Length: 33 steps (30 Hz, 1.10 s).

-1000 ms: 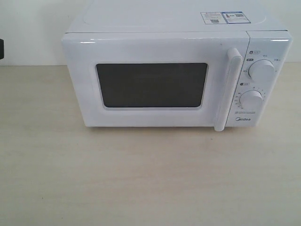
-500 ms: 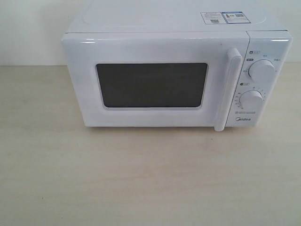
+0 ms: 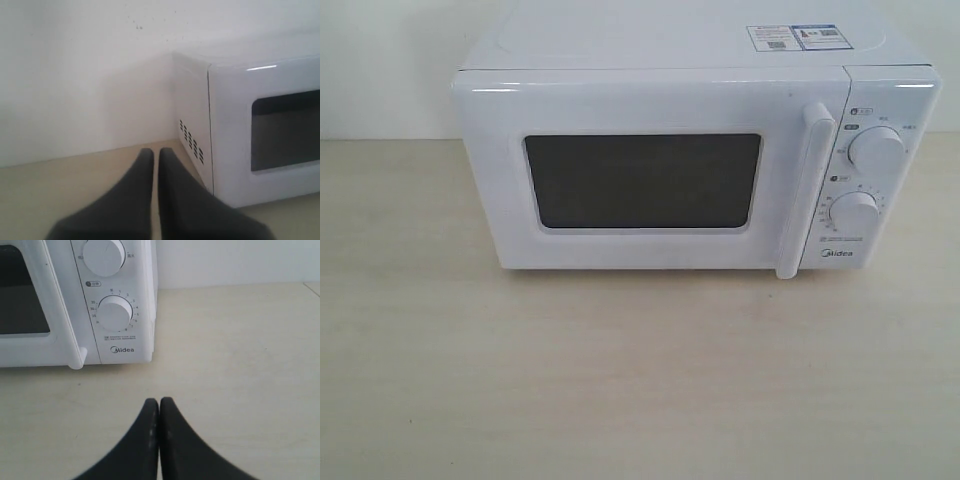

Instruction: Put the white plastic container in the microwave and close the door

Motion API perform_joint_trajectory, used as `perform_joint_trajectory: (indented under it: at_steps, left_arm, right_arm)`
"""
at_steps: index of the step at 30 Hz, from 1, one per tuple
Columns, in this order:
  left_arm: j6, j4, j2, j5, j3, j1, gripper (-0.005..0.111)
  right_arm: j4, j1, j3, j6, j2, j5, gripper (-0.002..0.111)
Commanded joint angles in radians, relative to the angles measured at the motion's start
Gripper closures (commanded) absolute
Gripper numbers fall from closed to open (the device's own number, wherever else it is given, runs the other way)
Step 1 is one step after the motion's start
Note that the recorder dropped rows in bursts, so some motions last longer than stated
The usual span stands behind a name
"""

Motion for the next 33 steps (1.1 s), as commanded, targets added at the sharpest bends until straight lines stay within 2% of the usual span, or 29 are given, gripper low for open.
perform_joint_trajectory:
  at_steps: [1,10,17,24,27,30,31,33]
  left_arm:
    - [-0.003,-0.007,-0.007,0.024,0.015,0.003,0.102]
    - [-0.007,-0.010,-0.007,0.030,0.015,0.003,0.102]
    - [0.026,-0.005,-0.157,0.090,0.015,0.003,0.102]
    - [0.025,-0.009,-0.157,0.117,0.015,0.010,0.102]
    - [-0.102,-0.009,-0.157,0.117,0.015,0.010,0.102]
    - [-0.398,-0.009,-0.157,0.122,0.015,0.010,0.102]
    - [-0.546,-0.009,-0.157,0.122,0.015,0.010,0.102]
    - [-0.706,-0.009,-0.157,0.113,0.015,0.010,0.102]
  right_arm:
    - [0.004,-0.004,0.000,0.000,-0.005,-0.013,0.108]
    - [0.004,-0.004,0.000,0.000,-0.005,-0.013,0.108]
    - [0.004,-0.004,0.000,0.000,-0.005,-0.013,0.108]
    - [0.005,-0.004,0.000,0.000,-0.005,-0.013,0.108]
    - [0.005,-0.004,0.000,0.000,-0.005,-0.013,0.108]
    - [0.005,-0.004,0.000,0.000,-0.005,-0.013,0.108]
    - [0.005,-0.004,0.000,0.000,-0.005,-0.013,0.108]
    - [0.005,-0.004,0.000,0.000,-0.005,-0.013,0.108]
